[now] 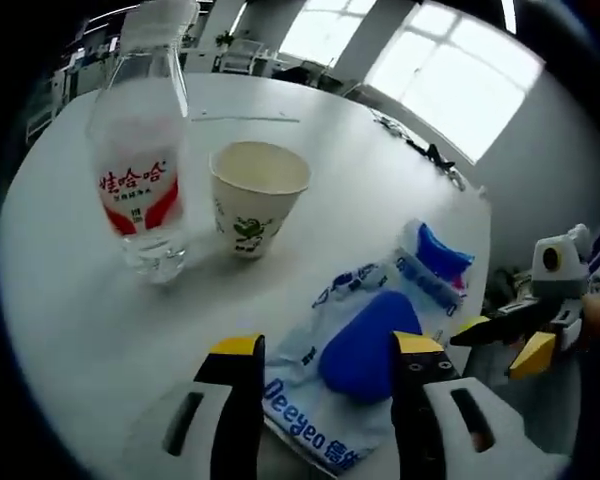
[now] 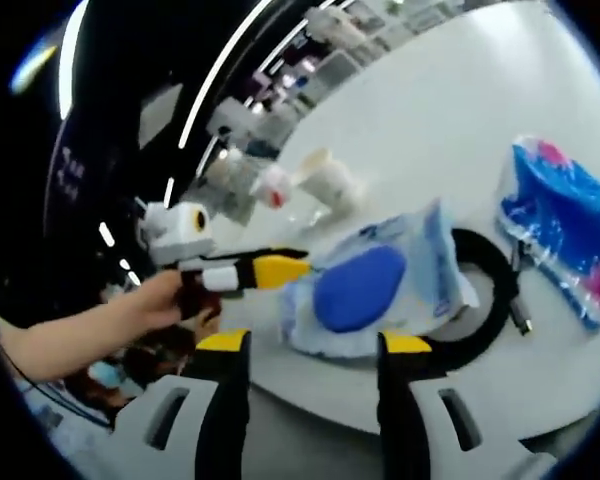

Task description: Arrange the tabletop items into an orderly group along one side of the table until the central work area is clear of visible clutter.

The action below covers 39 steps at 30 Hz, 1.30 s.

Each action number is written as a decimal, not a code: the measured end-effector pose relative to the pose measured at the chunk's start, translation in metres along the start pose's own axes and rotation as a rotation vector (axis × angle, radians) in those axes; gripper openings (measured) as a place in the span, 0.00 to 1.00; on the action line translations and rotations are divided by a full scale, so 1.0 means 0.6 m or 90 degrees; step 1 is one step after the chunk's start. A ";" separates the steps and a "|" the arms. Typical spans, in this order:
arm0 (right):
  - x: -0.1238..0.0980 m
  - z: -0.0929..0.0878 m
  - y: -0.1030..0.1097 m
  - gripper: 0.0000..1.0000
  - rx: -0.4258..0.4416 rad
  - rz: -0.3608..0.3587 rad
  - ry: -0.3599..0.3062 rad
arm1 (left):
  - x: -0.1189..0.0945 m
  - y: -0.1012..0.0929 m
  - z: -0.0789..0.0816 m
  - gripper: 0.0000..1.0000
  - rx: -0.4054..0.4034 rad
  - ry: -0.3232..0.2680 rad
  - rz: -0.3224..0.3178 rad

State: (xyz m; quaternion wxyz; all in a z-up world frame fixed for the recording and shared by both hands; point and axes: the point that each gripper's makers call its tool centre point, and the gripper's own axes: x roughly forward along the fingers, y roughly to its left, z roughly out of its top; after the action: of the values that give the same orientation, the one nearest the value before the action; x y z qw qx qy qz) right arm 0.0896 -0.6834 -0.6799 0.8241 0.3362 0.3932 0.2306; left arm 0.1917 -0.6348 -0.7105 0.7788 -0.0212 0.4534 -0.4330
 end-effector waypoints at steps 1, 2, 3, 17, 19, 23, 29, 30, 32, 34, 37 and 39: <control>0.001 -0.008 0.001 0.48 -0.001 -0.001 0.016 | 0.001 0.001 -0.003 0.49 0.002 0.005 0.001; 0.004 -0.012 0.001 0.48 0.003 -0.001 0.022 | 0.002 0.001 -0.006 0.49 0.003 0.009 0.002; 0.006 -0.020 0.001 0.49 0.021 0.002 0.037 | 0.002 0.000 -0.007 0.49 0.003 0.010 0.001; 0.016 -0.023 -0.034 0.50 0.114 -0.036 0.037 | 0.005 0.002 -0.017 0.48 0.007 0.023 0.000; 0.020 -0.025 -0.038 0.50 0.115 -0.037 0.034 | 0.006 0.003 -0.021 0.48 0.006 0.027 -0.001; 0.031 -0.016 -0.044 0.49 0.152 -0.036 0.006 | 0.009 0.000 -0.036 0.48 0.016 0.041 0.001; 0.041 -0.014 -0.058 0.33 0.148 -0.048 -0.002 | 0.003 0.004 -0.038 0.46 0.016 0.038 0.008; 0.040 -0.014 -0.059 0.31 0.147 -0.052 -0.003 | 0.001 0.005 -0.040 0.44 0.021 0.042 0.013; 0.040 -0.017 -0.067 0.25 0.132 -0.073 -0.002 | -0.002 0.012 -0.044 0.35 0.038 0.050 0.026; 0.039 -0.017 -0.072 0.19 0.133 -0.082 -0.004 | -0.005 0.018 -0.043 0.27 0.043 0.043 0.032; 0.034 -0.006 -0.080 0.09 0.151 -0.085 -0.024 | -0.009 0.025 -0.039 0.17 0.028 0.034 0.031; 0.034 -0.001 -0.080 0.09 0.163 -0.081 -0.031 | -0.009 0.024 -0.039 0.12 0.020 0.029 0.030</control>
State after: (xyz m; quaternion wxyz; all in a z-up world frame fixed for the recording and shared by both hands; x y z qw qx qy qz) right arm 0.1068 -0.7022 -0.7258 0.7966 0.4186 0.4201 0.1173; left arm 0.1829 -0.6137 -0.7265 0.7782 0.0118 0.4647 -0.4222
